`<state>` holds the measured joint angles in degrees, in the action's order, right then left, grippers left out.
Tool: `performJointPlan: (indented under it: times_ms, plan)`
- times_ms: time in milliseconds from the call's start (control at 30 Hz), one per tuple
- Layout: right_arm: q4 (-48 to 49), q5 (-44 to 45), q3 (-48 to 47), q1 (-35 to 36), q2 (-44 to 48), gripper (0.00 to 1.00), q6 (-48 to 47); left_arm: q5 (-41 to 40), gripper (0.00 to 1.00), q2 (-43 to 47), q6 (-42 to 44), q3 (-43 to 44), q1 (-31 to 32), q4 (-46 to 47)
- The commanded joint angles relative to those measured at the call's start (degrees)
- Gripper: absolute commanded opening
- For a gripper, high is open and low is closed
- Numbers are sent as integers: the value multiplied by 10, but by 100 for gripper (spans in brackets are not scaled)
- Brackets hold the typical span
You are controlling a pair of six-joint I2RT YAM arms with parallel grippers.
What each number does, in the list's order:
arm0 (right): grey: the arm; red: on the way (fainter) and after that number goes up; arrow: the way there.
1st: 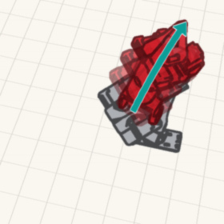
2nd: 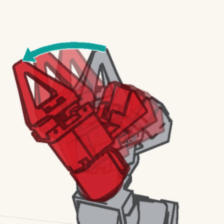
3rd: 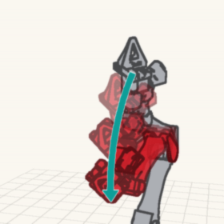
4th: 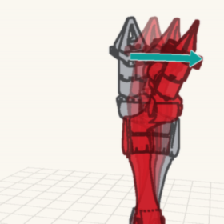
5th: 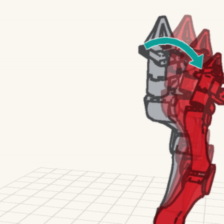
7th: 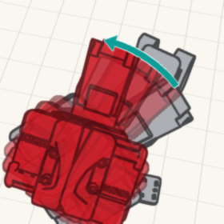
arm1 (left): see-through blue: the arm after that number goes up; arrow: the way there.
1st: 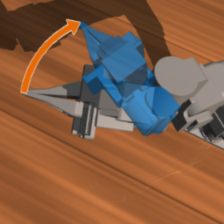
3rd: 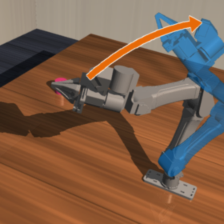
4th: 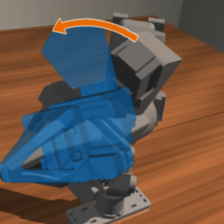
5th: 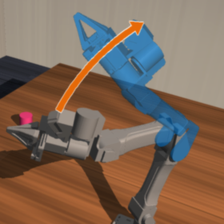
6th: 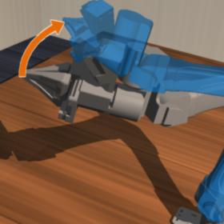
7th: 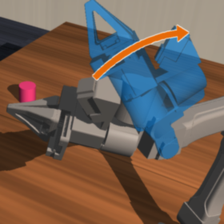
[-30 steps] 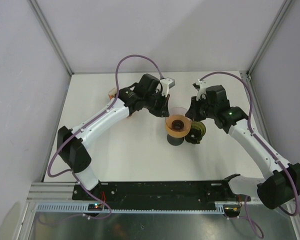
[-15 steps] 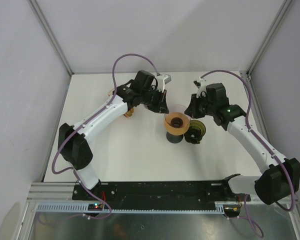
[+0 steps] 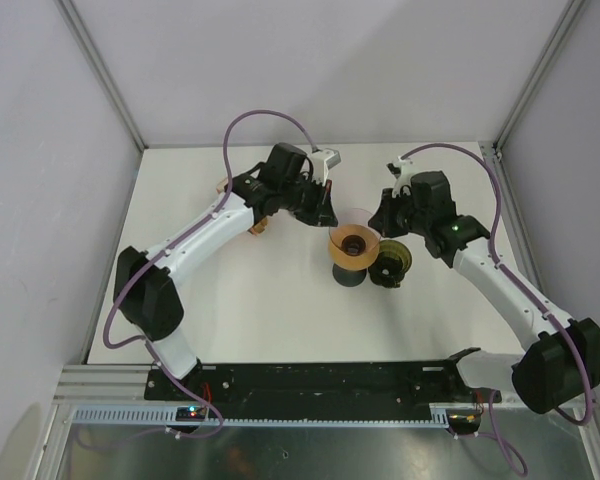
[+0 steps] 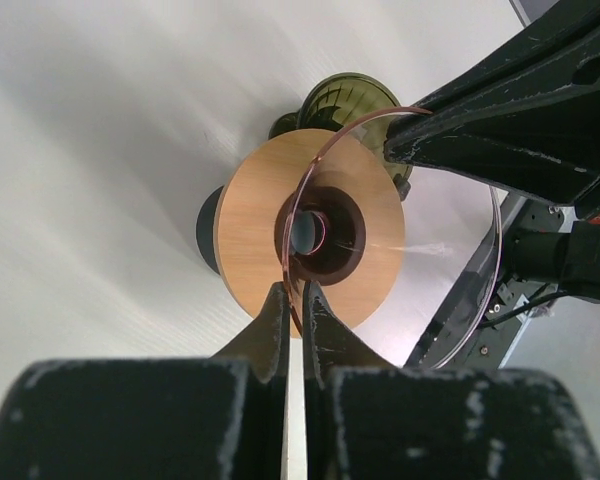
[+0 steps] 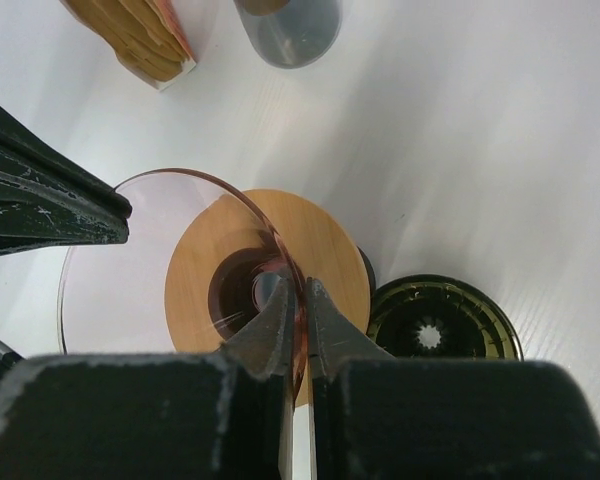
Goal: Place the coffee filter in the dripper
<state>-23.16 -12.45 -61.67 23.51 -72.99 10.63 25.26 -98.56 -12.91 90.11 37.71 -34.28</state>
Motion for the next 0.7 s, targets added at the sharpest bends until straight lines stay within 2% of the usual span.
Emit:
performJointPlan:
  times_ms: [0,433,667]
  plan:
    - [-54,16,68,13,-43,0,-30,2,0,-72,63,-75,26,-83]
    - [-24,33,108,23,-56,0,-29,-11,0,-80,87,-143,40,-51]
    - [-19,26,121,17,-63,0,-22,1,0,-102,91,-145,40,-50]
